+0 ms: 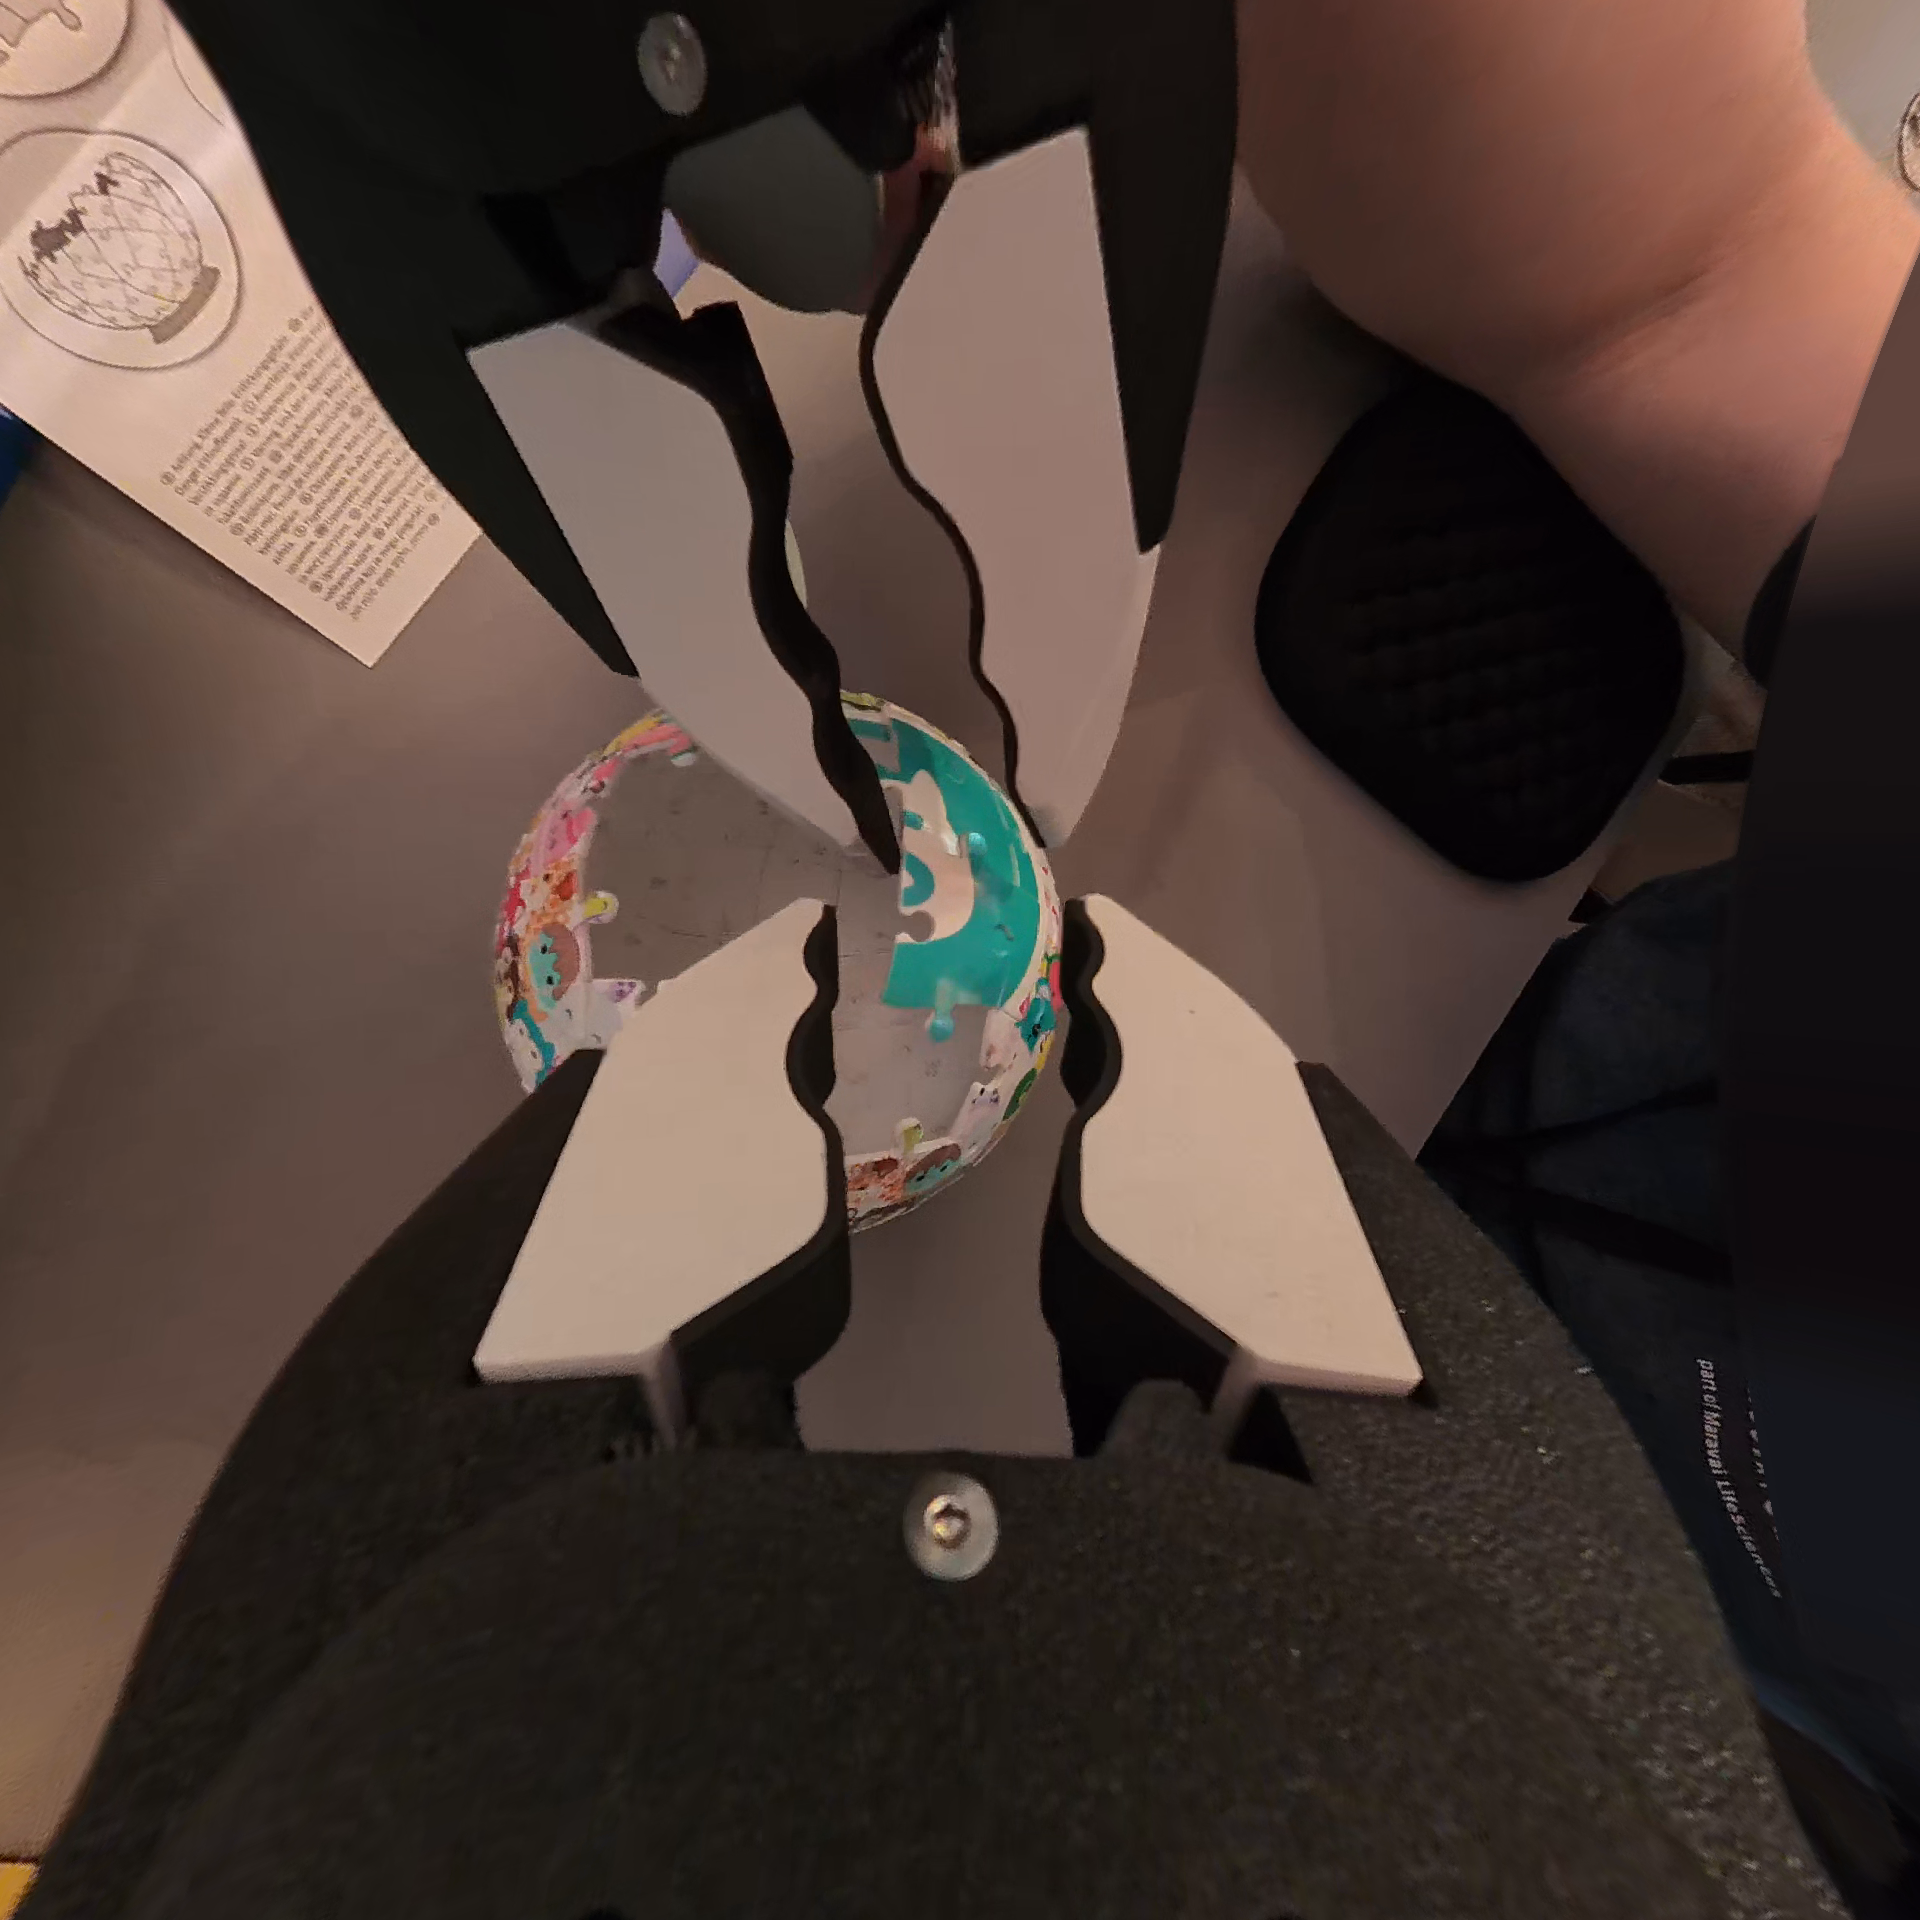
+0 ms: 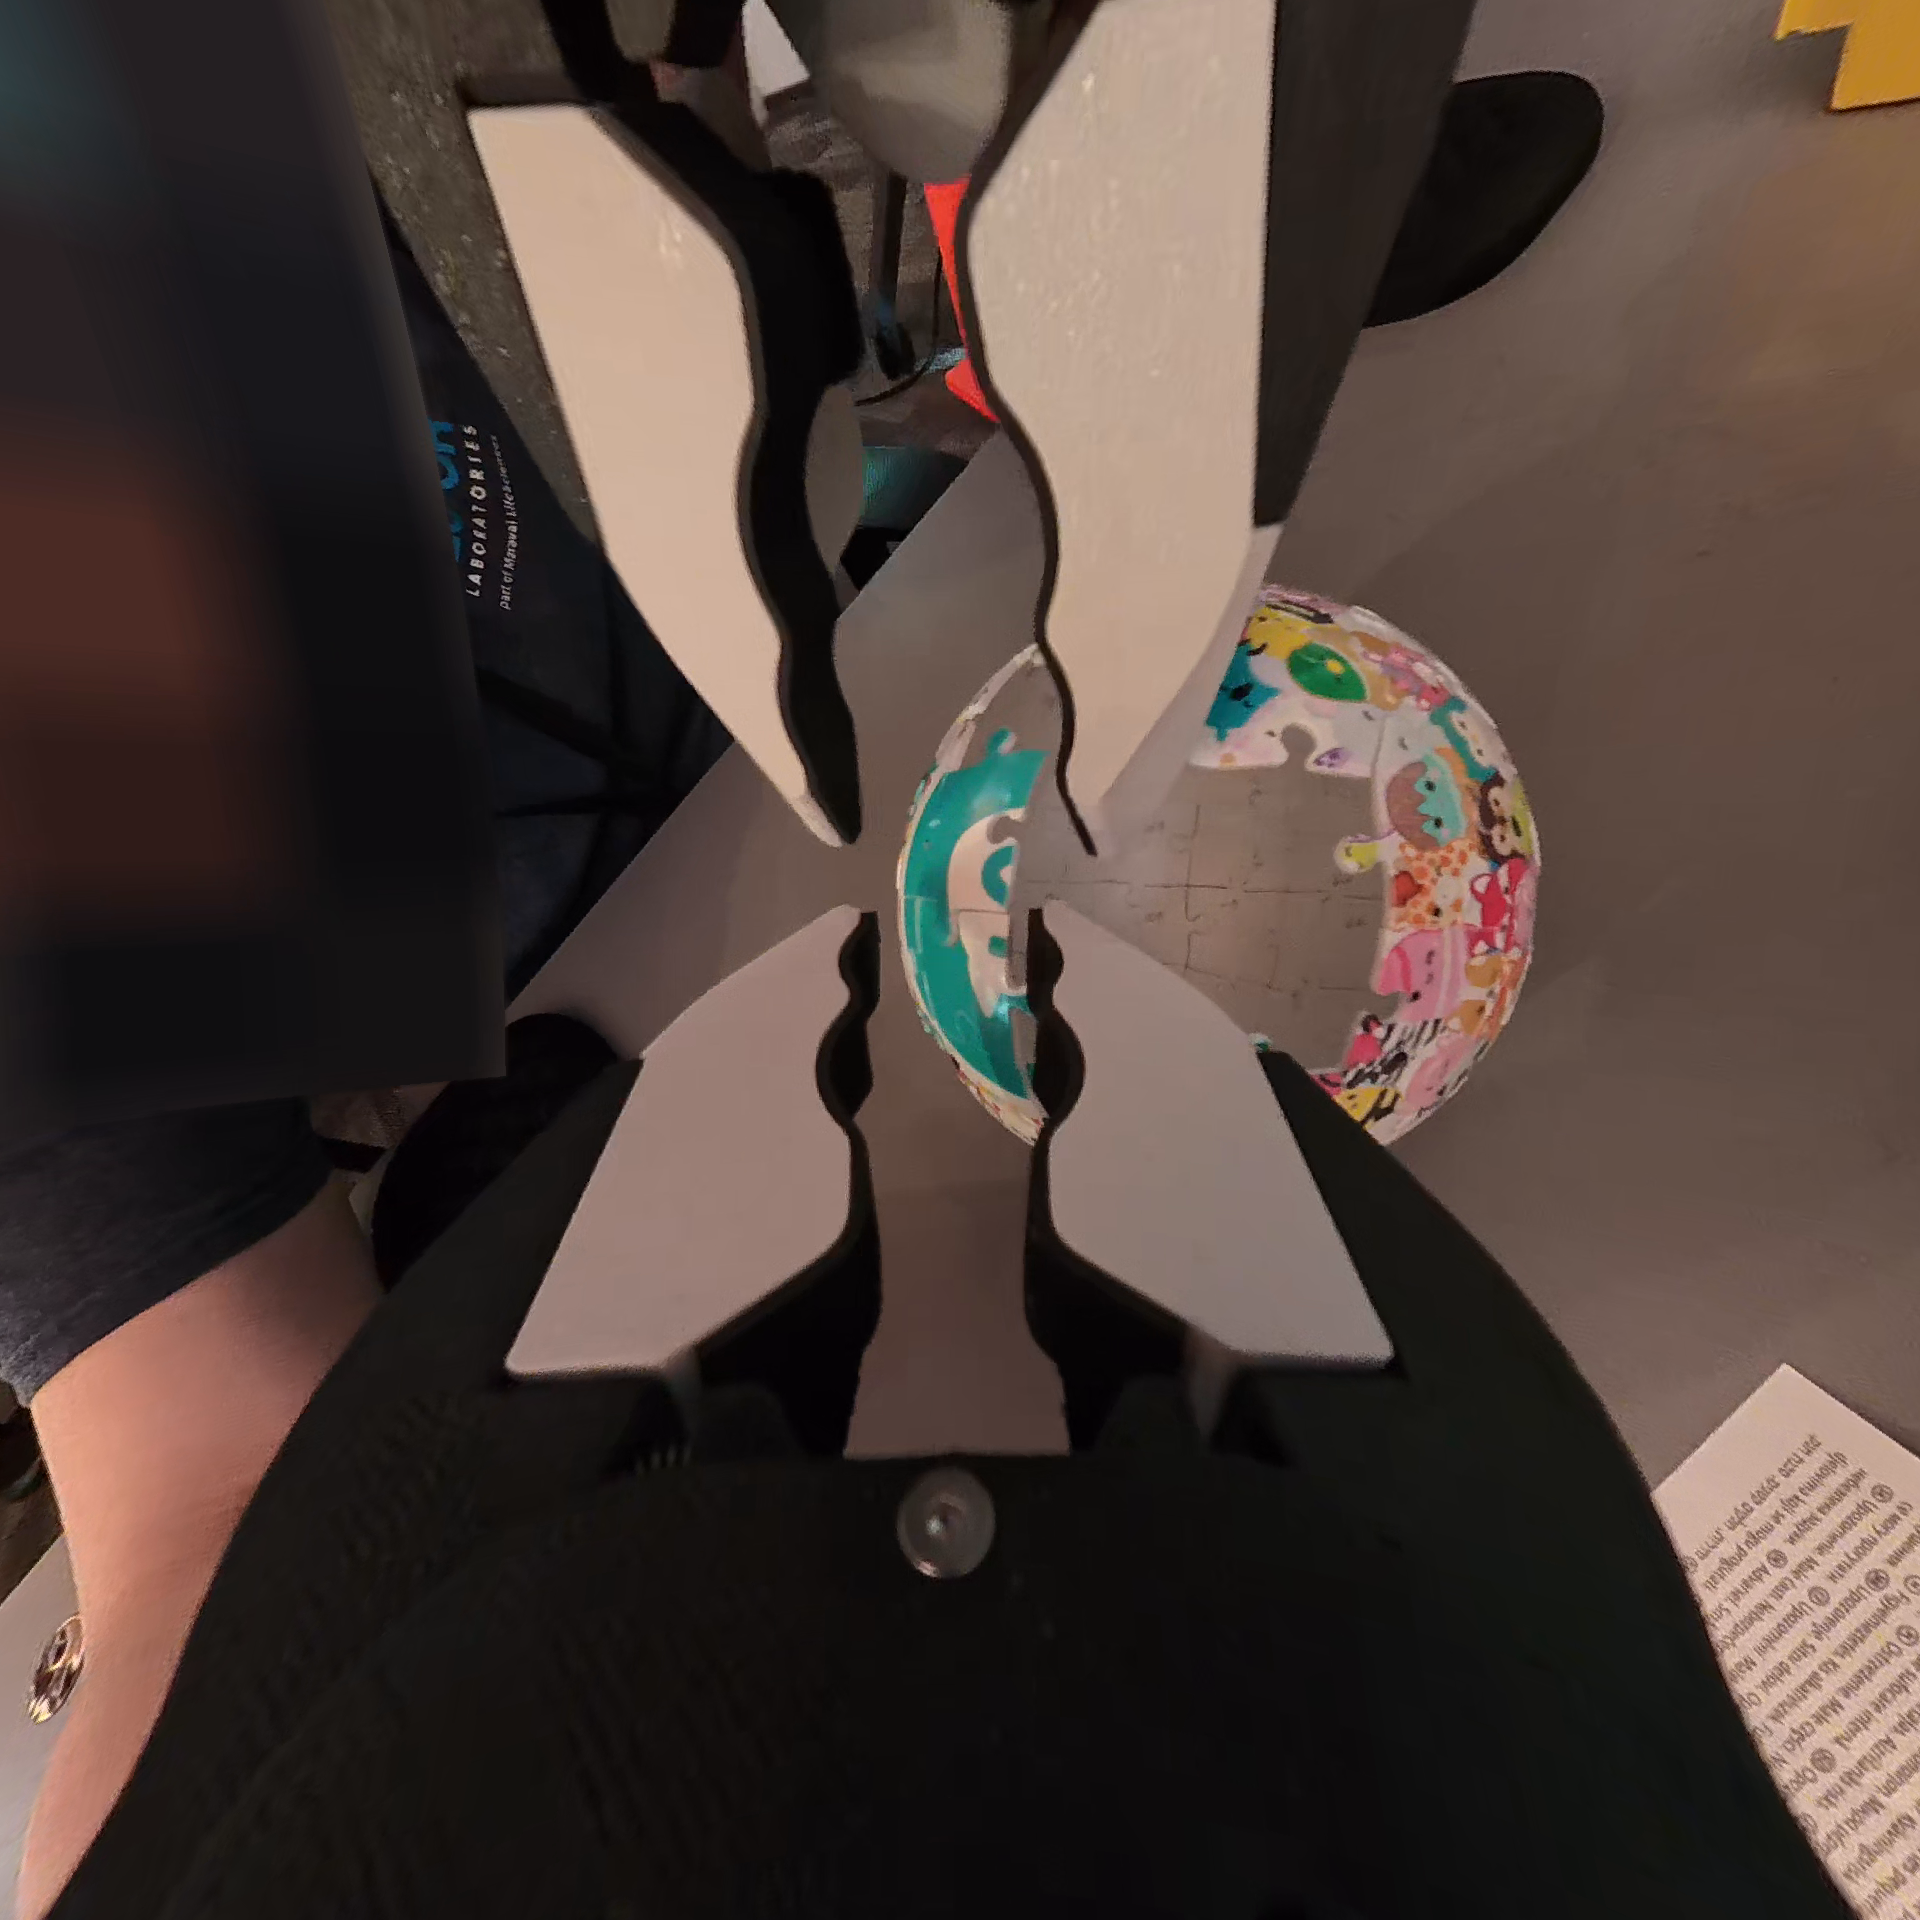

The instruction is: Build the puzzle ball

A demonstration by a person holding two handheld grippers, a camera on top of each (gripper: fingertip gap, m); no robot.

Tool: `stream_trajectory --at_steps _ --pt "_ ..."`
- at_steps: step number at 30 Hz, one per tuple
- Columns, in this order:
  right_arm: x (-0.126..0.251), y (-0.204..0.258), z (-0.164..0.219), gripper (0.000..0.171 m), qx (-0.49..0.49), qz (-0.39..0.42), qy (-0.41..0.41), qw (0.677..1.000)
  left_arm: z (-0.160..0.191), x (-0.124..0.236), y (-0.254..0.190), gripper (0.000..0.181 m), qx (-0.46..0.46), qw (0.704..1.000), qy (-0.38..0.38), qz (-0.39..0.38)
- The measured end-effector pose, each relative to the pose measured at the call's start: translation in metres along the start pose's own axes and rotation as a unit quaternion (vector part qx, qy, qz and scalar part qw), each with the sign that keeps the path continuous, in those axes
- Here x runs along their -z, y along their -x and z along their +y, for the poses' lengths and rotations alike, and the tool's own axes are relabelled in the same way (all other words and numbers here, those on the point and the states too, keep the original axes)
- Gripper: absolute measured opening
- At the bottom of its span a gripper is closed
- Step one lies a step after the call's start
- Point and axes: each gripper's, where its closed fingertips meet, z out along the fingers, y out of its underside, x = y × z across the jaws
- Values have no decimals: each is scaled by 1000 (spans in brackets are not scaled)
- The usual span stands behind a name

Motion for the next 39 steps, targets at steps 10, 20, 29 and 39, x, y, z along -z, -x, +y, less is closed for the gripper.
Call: stream_trajectory --at_steps 10,20,29,39 --pt "3 -6 -3 31 1 30 -8 1000 -9 20 -7 40 -12 998 -55 -14" --pt "-2 -10 -6 38 7 57 -4 998 7 21 -8 38 -12 998 -61 -29" --pt "-8 -14 -1 40 19 78 22 997 6 25 -9 38 -11 997 -67 -24" --pt "-9 -13 -1 39 22 74 23 997 15 15 2 37 -30 997 -36 -62"
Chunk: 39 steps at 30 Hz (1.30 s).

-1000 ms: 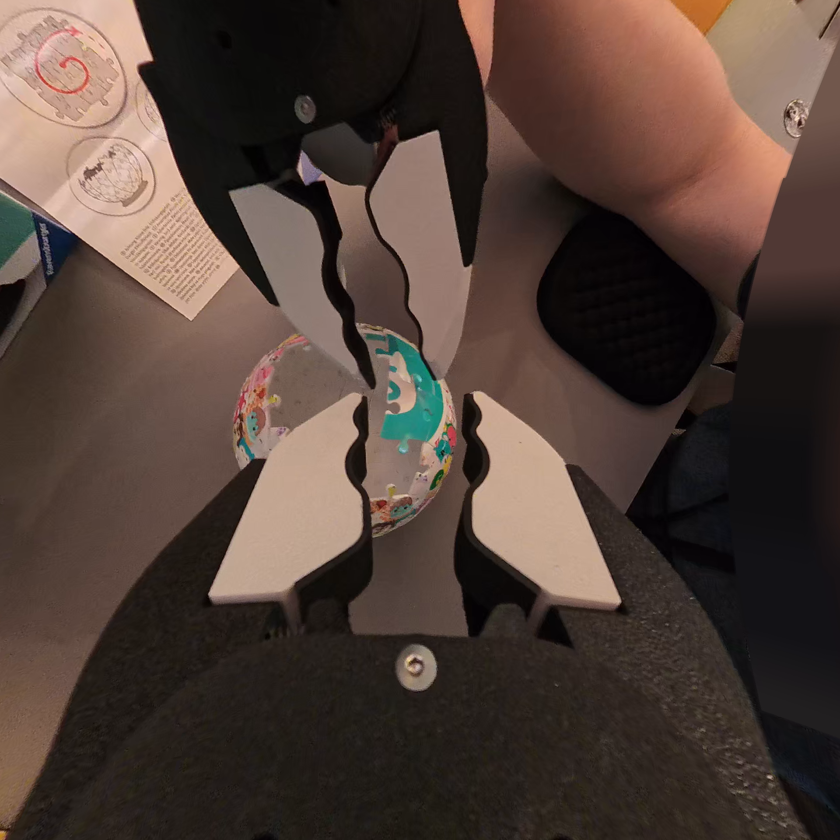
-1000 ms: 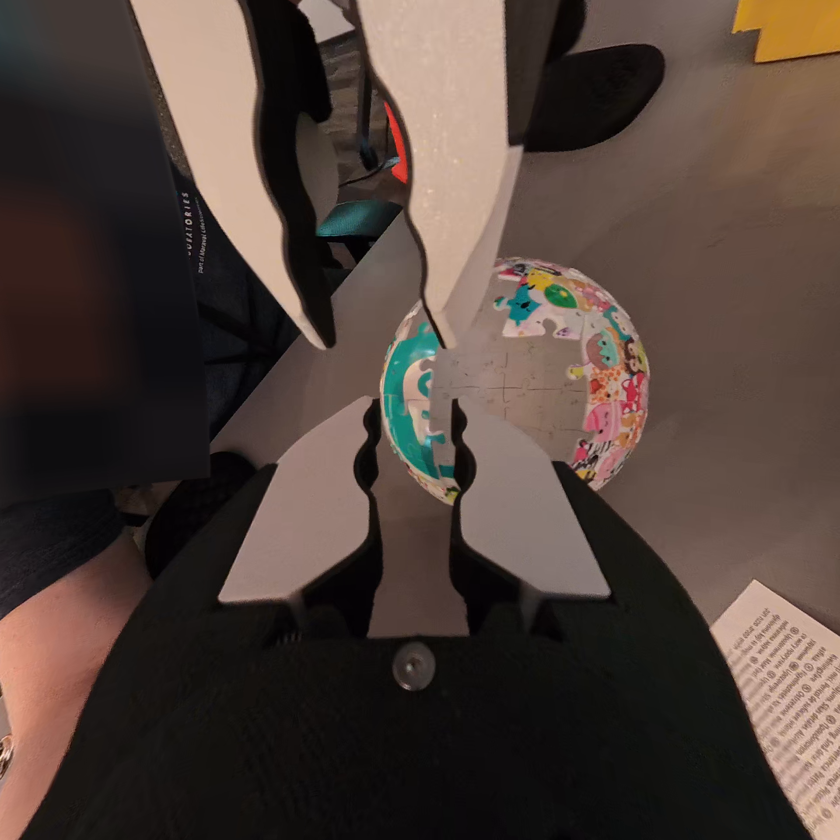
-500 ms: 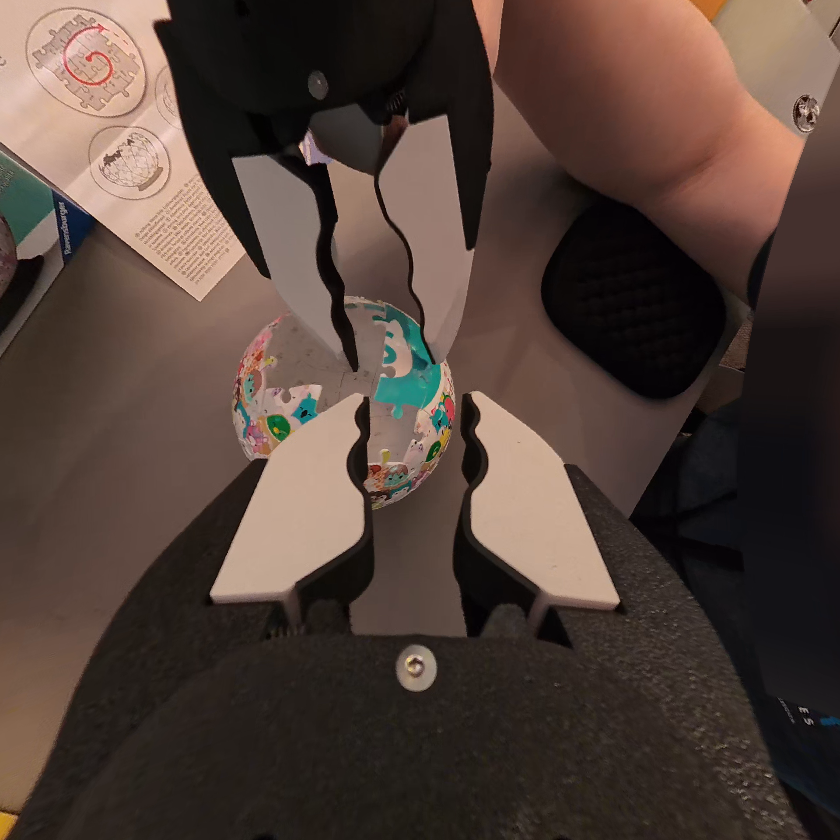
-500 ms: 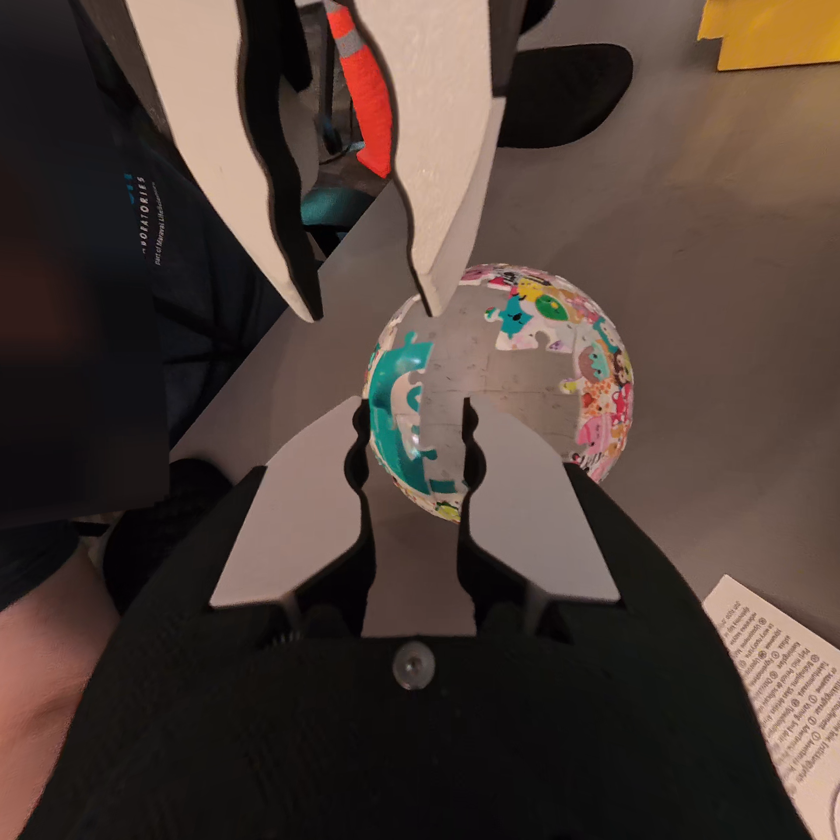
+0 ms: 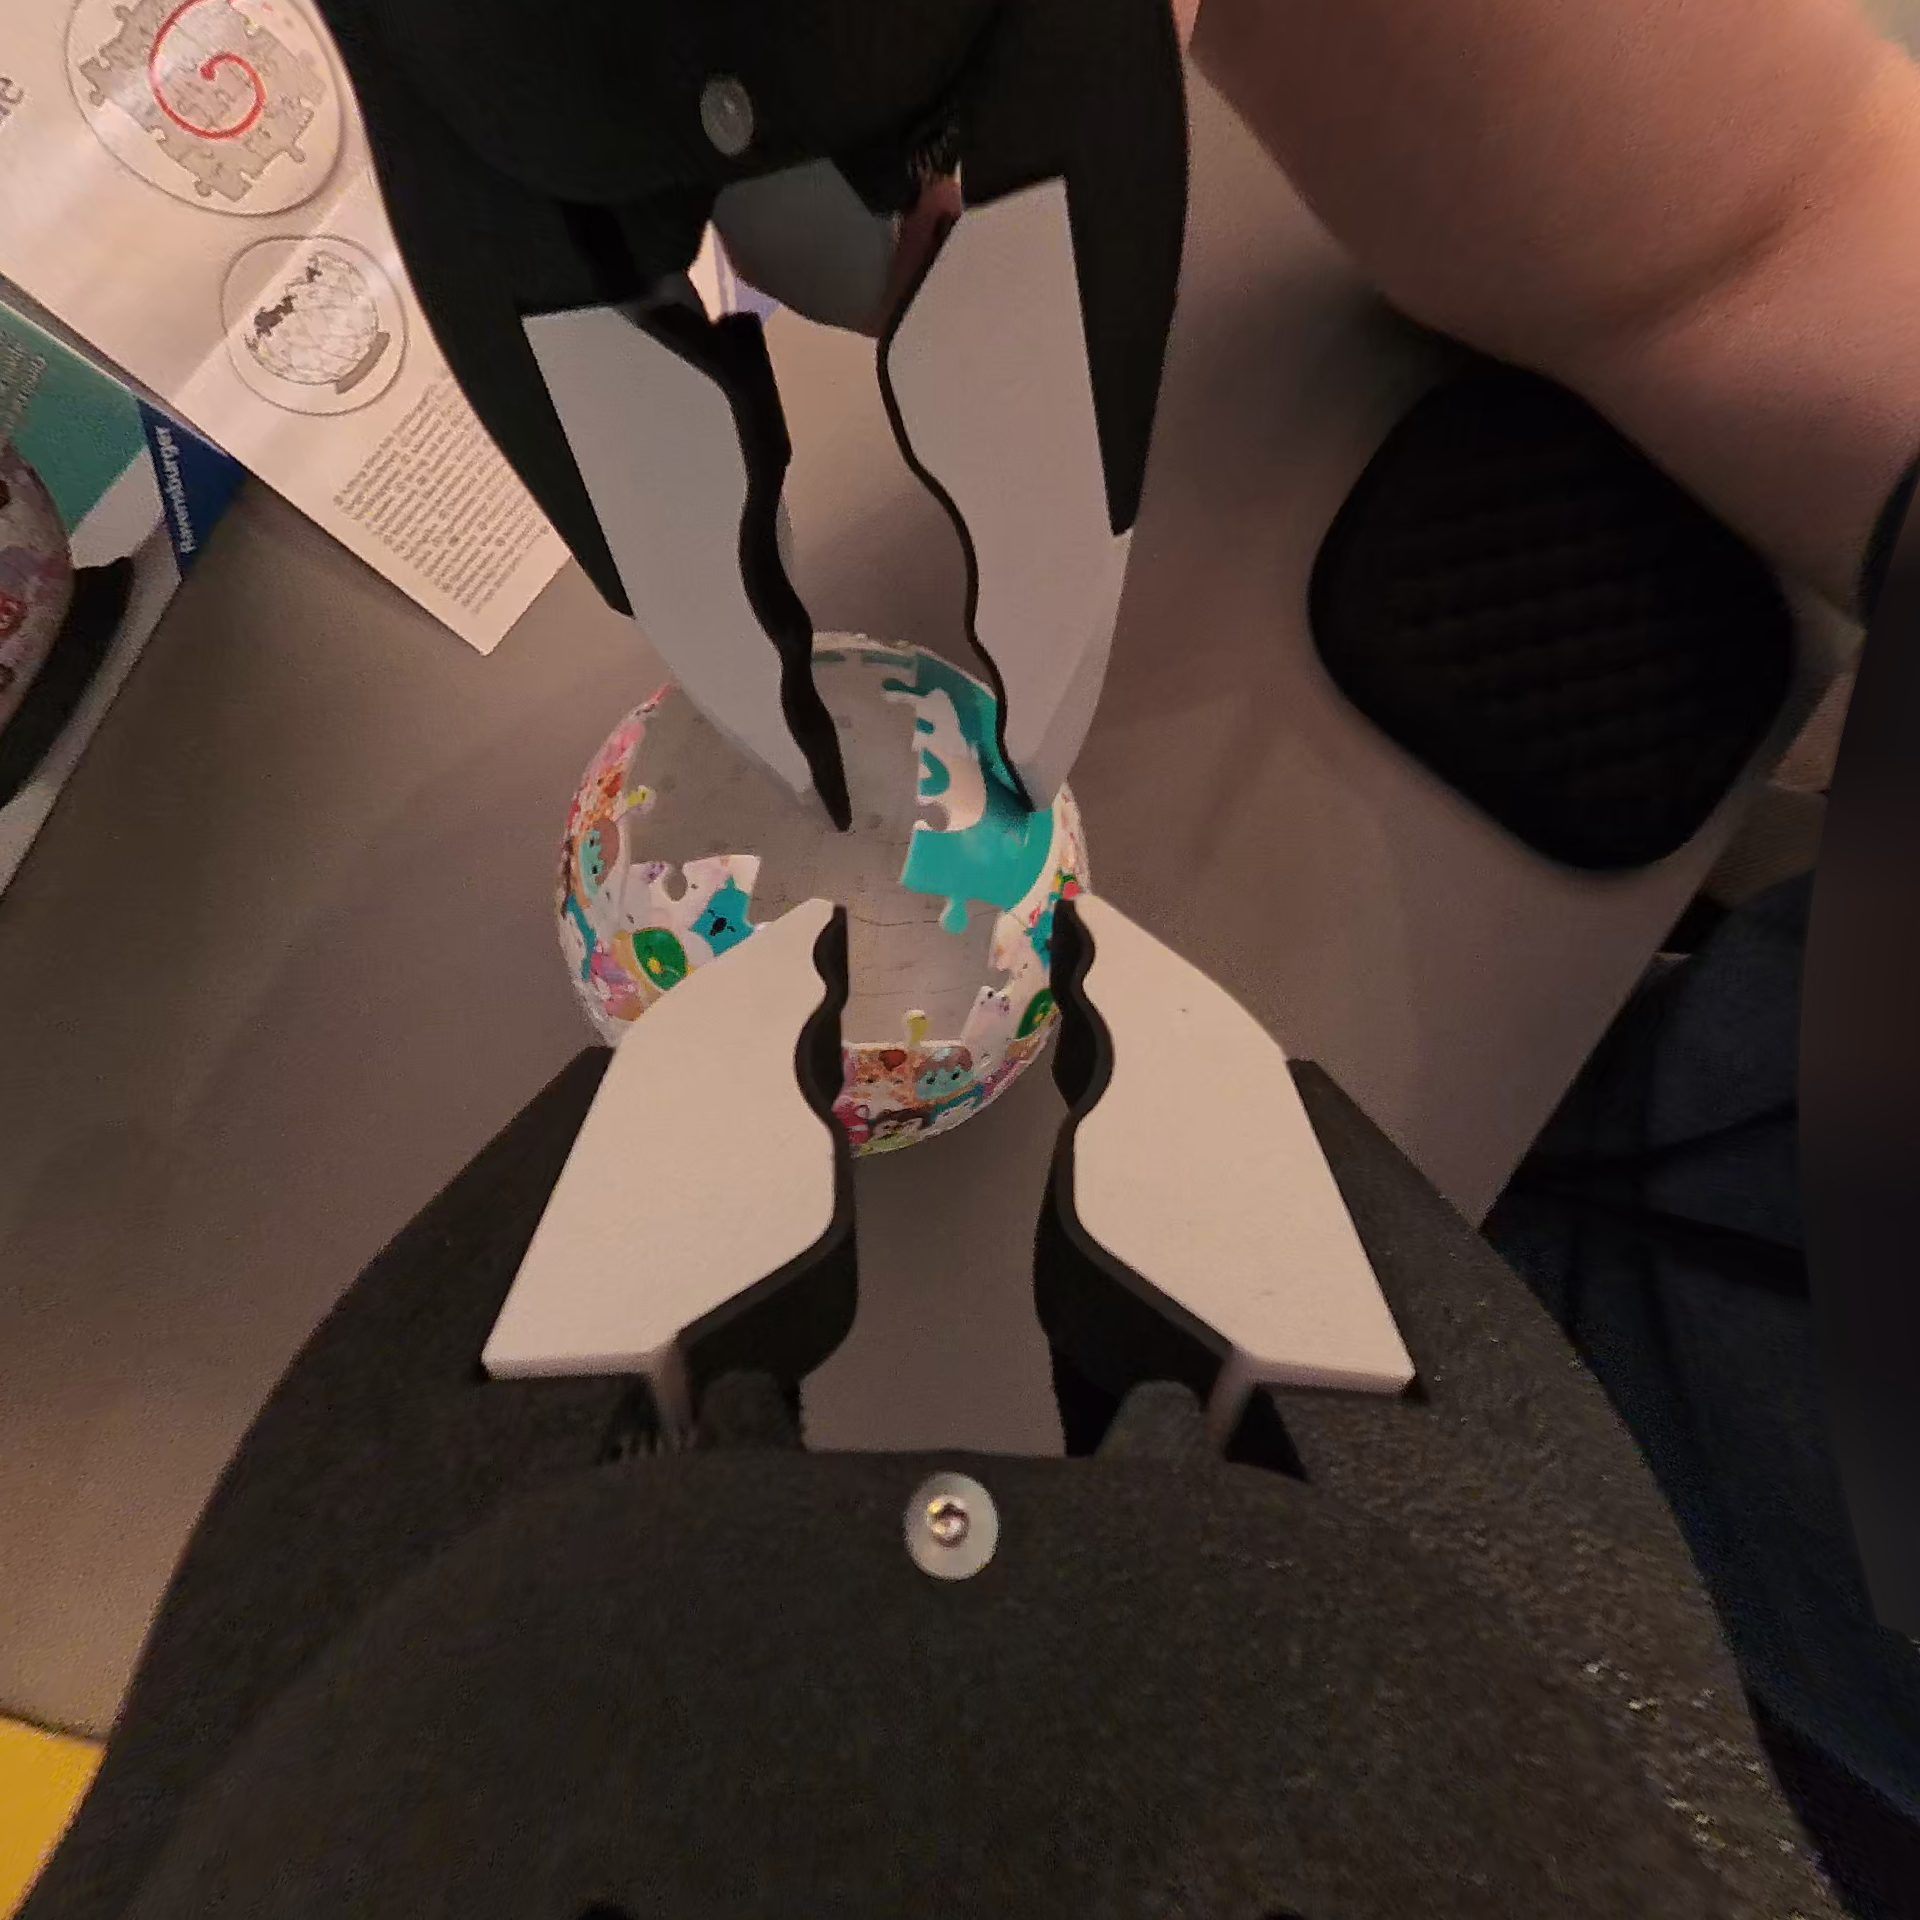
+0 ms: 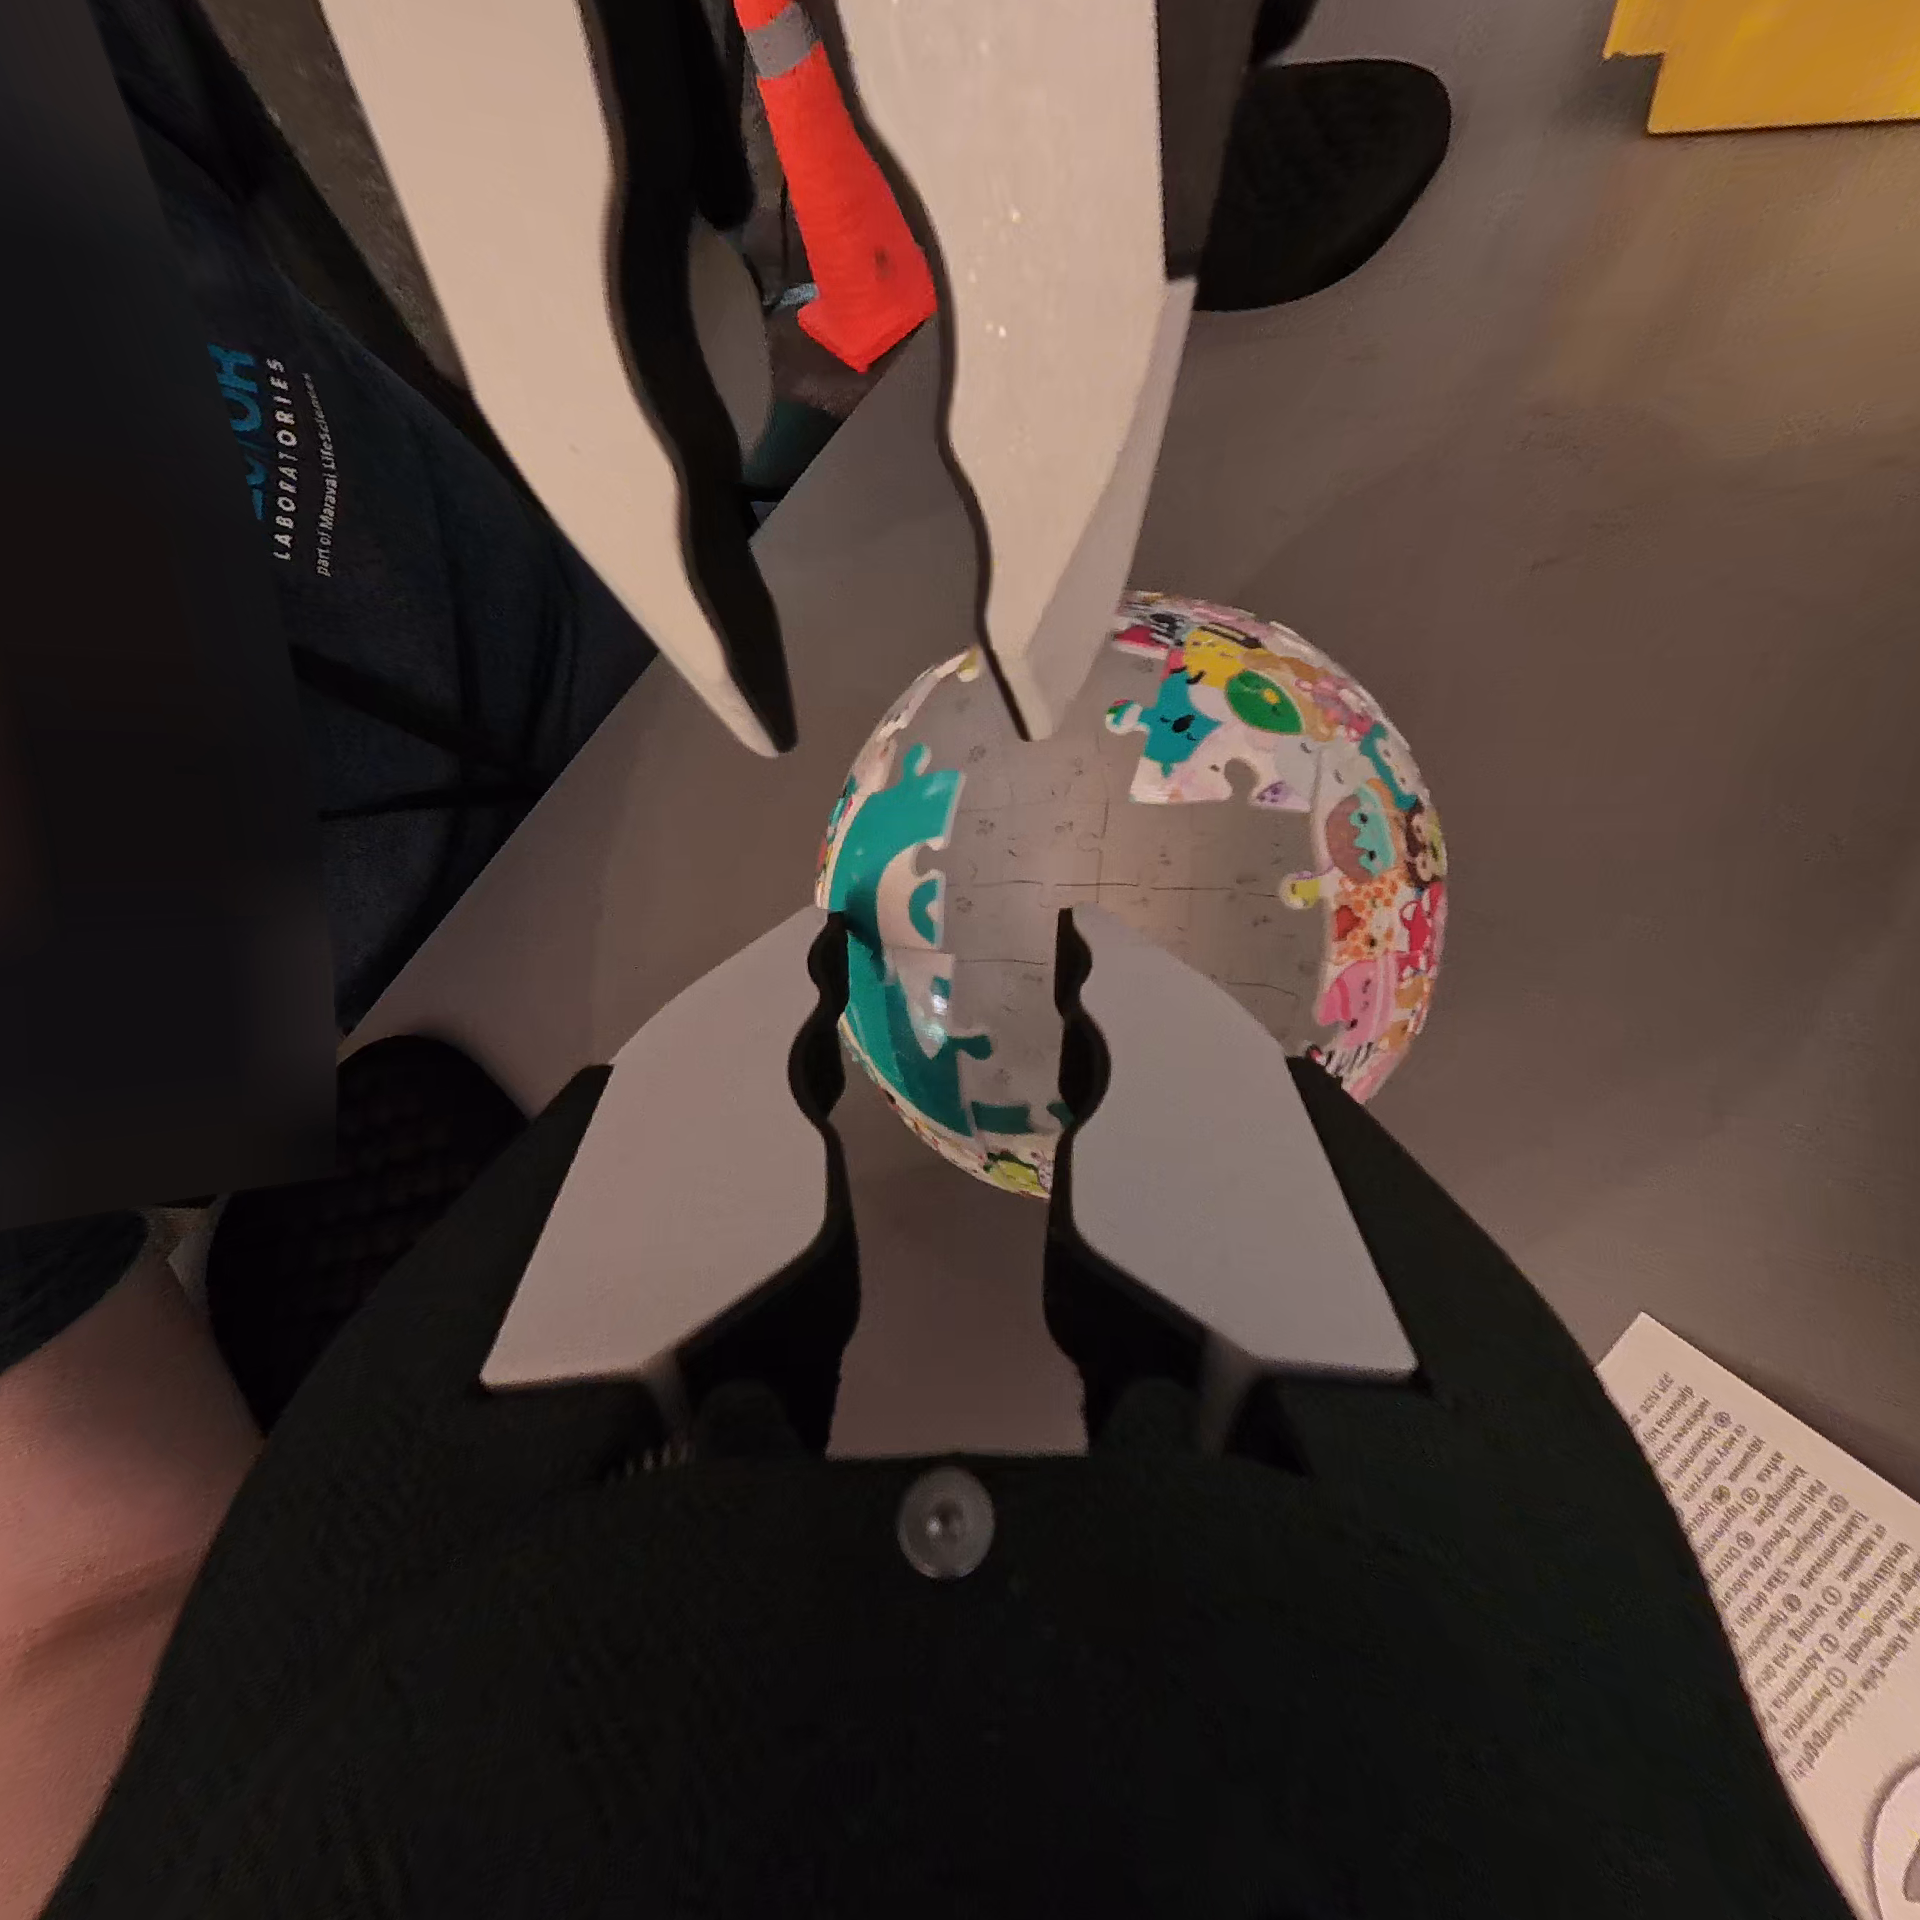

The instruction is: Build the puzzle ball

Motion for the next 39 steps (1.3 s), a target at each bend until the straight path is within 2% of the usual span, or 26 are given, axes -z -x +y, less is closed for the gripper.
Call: stream_trajectory --at_steps 5,12,39 --pt "1 -1 0 39 -2 1 -3 1000 -1 -6 9 37 -36 998 14 -51" --pt "5 -4 -4 40 -8 5 -23 1000 -7 -6 7 38 -55 996 10 -63" --pt "10 -6 -8 37 4 21 -35 999 -4 -15 6 35 -54 997 19 -55"
